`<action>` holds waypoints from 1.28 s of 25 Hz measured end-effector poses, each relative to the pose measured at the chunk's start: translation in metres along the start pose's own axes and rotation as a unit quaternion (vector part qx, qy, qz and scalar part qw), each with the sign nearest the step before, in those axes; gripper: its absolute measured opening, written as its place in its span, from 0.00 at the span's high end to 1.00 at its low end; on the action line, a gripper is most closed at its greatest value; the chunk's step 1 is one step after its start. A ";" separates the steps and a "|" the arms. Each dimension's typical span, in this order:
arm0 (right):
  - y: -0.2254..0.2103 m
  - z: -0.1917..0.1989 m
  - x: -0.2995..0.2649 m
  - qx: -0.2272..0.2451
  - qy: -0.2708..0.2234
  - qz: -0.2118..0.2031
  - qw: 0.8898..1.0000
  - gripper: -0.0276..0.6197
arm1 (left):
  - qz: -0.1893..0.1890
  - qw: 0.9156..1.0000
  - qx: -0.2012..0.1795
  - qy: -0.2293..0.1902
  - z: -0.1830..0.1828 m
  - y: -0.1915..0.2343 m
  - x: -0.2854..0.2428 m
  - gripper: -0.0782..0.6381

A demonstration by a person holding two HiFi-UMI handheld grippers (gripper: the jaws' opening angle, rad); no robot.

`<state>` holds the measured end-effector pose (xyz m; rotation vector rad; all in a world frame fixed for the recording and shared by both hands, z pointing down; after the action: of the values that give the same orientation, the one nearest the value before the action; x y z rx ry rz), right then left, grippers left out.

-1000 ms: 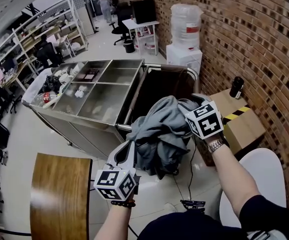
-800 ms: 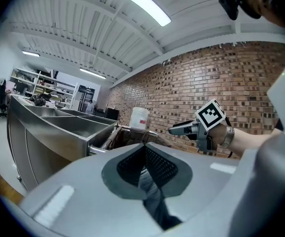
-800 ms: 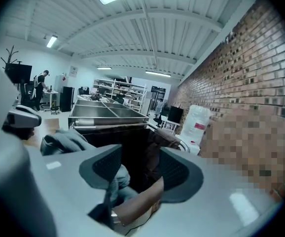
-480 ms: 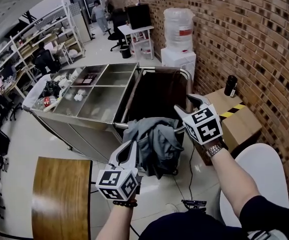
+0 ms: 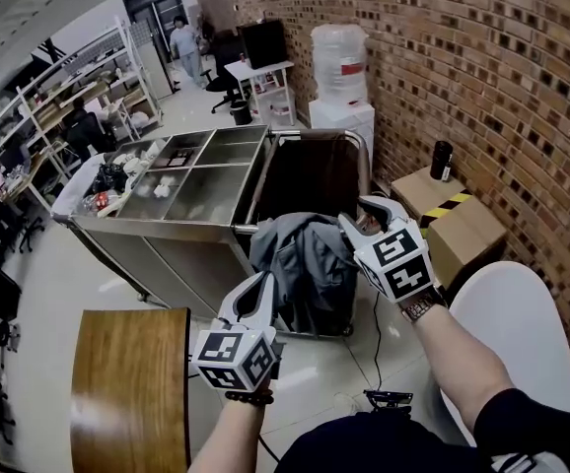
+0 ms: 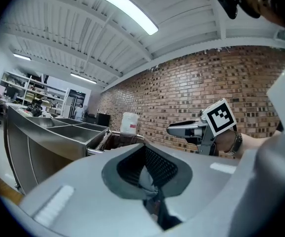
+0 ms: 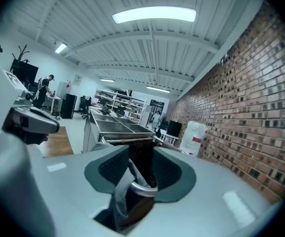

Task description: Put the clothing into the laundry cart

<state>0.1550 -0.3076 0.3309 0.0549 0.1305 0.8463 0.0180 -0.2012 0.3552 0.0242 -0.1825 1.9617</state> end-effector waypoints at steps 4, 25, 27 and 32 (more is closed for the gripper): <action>0.031 -0.009 0.035 0.009 -0.021 0.001 1.000 0.79 | 0.007 1.000 -0.002 -0.002 -0.010 -0.016 0.027 0.89; 0.155 -0.008 0.154 0.051 -0.066 -0.008 0.996 0.86 | 0.037 0.999 -0.005 -0.019 -0.039 -0.077 0.119 0.89; 0.163 -0.009 0.162 0.054 -0.072 -0.009 0.996 0.86 | 0.039 0.999 -0.004 -0.020 -0.041 -0.081 0.123 0.89; 0.177 -0.011 0.178 0.052 -0.088 -0.007 0.995 0.88 | 0.044 0.999 -0.006 -0.023 -0.047 -0.092 0.132 0.89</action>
<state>0.1390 -0.0571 0.3214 0.2259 0.0095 0.8157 0.0544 -0.0392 0.3330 0.0544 -0.2284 2.0482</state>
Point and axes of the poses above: the fingertips, and each gripper's own axes: x backward along the fingers, y to its left, z out of its underside, the point moved 2 cm from there along x, backward along the fingers, and after that the axes turned 10 degrees about -x, right-handed, at the moved point
